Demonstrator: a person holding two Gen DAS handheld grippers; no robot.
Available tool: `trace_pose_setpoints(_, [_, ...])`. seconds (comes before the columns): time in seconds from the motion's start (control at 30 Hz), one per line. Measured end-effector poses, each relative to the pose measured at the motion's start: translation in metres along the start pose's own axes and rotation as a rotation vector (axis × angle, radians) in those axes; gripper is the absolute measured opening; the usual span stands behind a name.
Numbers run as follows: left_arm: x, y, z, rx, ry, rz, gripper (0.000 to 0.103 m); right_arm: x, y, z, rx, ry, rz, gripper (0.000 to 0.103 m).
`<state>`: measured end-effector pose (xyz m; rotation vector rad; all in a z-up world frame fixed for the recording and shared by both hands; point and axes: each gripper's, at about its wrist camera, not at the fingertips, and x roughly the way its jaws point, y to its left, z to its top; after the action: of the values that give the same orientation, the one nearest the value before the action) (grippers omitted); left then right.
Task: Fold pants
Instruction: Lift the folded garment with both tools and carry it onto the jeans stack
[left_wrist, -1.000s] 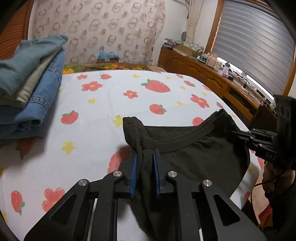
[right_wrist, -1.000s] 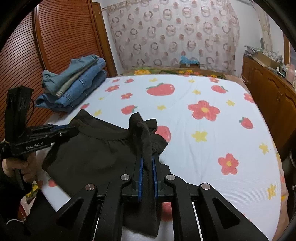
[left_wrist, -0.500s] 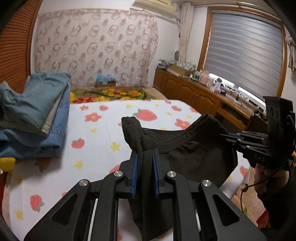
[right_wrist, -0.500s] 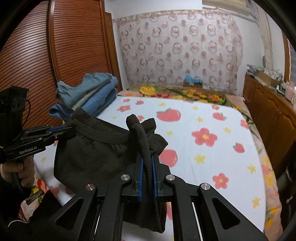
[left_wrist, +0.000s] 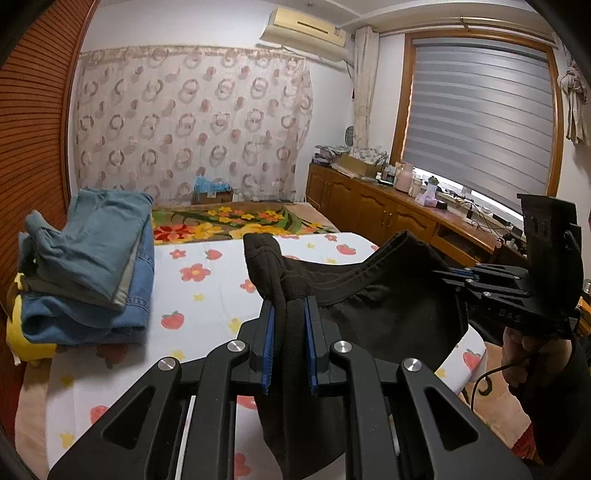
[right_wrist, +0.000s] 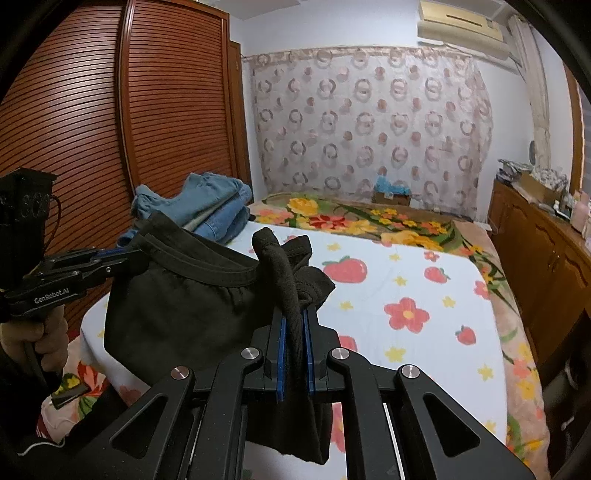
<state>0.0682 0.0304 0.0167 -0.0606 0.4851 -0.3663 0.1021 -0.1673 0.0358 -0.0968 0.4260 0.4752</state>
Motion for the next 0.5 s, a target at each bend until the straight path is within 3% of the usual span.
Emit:
trace_pose_setpoints(0.27, [-0.007, 0.024, 0.012, -0.014, -0.034, 0.044, 0.016, 0.012, 0.010, 0.025, -0.063, -0.014, 0.023, 0.008])
trace_pose_setpoints(0.5, [-0.006, 0.063, 0.030, -0.049, -0.058, 0.101, 0.016, 0.050, 0.013, 0.063, -0.130, -0.016, 0.053, 0.008])
